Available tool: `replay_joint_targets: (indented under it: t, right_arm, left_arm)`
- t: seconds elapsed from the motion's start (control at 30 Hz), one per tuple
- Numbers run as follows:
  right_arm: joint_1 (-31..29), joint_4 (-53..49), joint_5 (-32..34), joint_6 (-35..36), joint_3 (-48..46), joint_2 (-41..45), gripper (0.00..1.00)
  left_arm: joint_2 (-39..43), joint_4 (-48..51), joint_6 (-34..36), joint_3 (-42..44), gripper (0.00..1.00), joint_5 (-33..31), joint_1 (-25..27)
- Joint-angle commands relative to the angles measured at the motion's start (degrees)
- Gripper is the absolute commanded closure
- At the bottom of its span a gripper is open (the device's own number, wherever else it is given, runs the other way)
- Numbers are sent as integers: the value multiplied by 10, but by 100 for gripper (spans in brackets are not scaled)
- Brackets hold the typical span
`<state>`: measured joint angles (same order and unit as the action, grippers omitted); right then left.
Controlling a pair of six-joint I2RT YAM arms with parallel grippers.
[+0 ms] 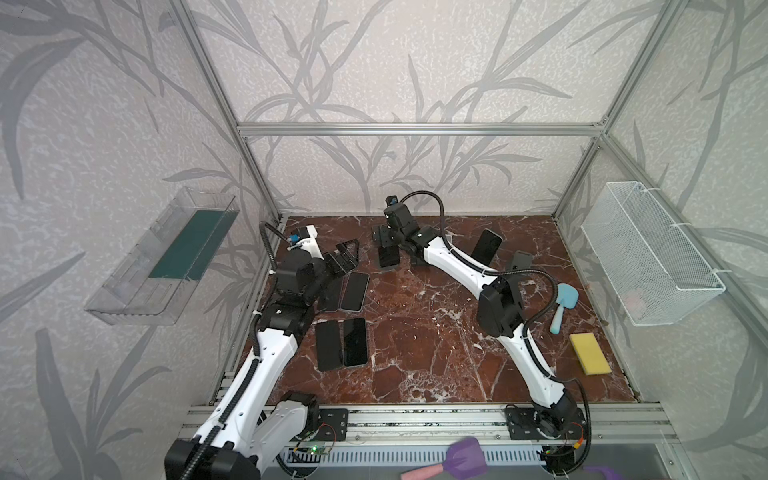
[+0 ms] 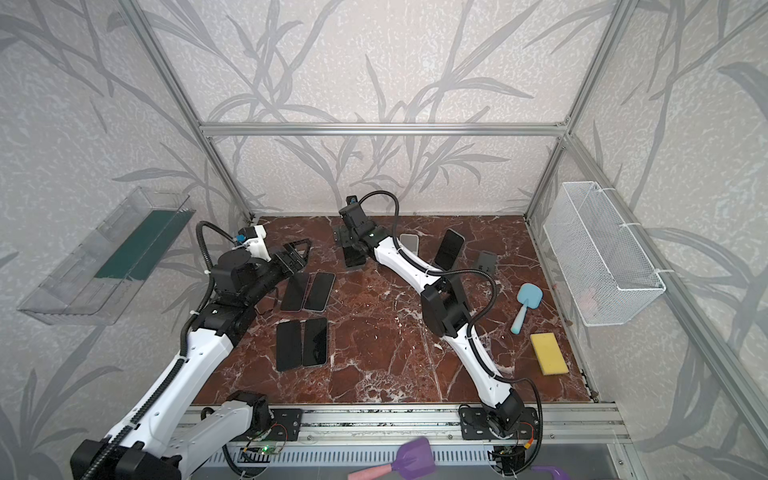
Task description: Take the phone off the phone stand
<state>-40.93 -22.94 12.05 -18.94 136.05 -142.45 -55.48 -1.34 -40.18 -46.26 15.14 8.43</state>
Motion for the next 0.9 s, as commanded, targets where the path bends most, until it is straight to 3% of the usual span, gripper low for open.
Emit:
replay_joint_targets:
  t: [0.0, 0.13, 0.63, 0.87]
  right_arm:
    - [-2, -31, 16, -18, 39, -28, 1]
    - [-4, -31, 24, -30, 50, -40, 0]
    - [-12, -14, 34, -39, 42, -44, 24]
    - [-24, 5, 57, -7, 21, -23, 30]
  left_arm:
    - [2, -15, -6, -11, 4, 5, -4]
    - [2, -14, -6, -10, 4, 4, -6]
    - [4, -19, -16, -7, 7, 8, -14]
    - [4, -22, -18, -7, 7, 10, -17]
